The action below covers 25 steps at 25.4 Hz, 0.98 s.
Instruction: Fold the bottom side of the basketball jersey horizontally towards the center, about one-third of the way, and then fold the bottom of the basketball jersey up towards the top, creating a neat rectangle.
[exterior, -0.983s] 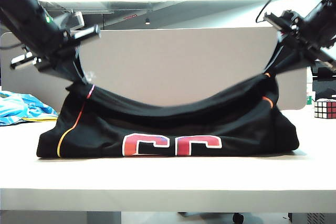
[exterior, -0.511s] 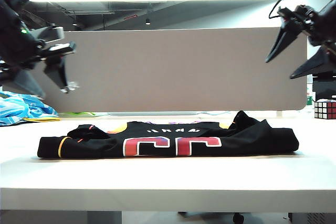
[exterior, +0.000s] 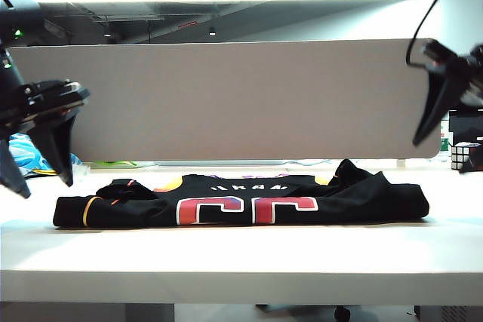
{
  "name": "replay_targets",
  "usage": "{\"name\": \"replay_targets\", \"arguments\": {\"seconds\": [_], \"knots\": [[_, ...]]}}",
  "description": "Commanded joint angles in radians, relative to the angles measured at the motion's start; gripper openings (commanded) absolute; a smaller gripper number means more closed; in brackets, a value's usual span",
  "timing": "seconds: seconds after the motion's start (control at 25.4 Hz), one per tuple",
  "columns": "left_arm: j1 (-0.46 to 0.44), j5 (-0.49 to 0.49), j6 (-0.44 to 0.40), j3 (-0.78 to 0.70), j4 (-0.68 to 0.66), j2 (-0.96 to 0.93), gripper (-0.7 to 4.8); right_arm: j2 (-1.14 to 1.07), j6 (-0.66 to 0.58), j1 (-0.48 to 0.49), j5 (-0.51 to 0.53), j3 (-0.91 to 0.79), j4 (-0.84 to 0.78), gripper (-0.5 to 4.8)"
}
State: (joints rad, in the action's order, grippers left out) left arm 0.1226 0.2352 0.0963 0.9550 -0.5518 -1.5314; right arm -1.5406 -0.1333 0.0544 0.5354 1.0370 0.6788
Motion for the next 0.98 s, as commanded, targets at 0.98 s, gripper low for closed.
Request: {"name": "replay_targets", "arguments": {"seconds": [0.98], "knots": [[0.001,0.129,0.011,-0.042,0.068,-0.111,2.83,-0.149,-0.212,-0.037,0.142,-0.166,-0.434,3.36]]}}
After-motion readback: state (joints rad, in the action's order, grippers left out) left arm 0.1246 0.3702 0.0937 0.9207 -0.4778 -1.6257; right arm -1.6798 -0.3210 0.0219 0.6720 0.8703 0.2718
